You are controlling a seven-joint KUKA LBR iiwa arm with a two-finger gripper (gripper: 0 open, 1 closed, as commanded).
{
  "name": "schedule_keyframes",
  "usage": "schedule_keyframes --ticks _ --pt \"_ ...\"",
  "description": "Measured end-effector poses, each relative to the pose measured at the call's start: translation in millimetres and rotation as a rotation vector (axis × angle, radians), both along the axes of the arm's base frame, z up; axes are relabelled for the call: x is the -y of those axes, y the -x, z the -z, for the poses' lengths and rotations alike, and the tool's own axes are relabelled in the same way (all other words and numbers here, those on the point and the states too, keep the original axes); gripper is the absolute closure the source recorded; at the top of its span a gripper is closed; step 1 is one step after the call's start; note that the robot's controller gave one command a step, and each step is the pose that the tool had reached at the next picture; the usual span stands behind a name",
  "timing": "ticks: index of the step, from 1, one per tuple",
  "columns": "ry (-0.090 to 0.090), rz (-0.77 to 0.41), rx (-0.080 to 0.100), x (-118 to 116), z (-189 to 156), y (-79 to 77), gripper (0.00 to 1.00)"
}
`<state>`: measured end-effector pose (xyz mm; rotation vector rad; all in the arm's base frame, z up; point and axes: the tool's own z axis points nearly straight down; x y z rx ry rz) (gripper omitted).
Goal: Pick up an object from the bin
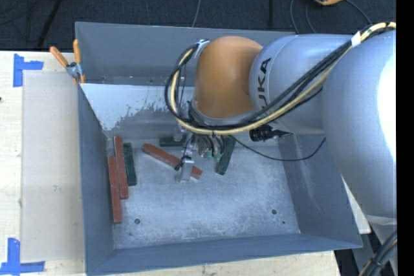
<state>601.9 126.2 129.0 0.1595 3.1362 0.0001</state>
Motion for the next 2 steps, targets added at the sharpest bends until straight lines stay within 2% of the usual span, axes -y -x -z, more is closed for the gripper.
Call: schedule_keyframes --ticks 1,2 --pt "-0.001 0.196 -0.001 7 54 3.3 0.0" --pt "-0.004 0.125 0.0 4 74 -0.5 1.0"
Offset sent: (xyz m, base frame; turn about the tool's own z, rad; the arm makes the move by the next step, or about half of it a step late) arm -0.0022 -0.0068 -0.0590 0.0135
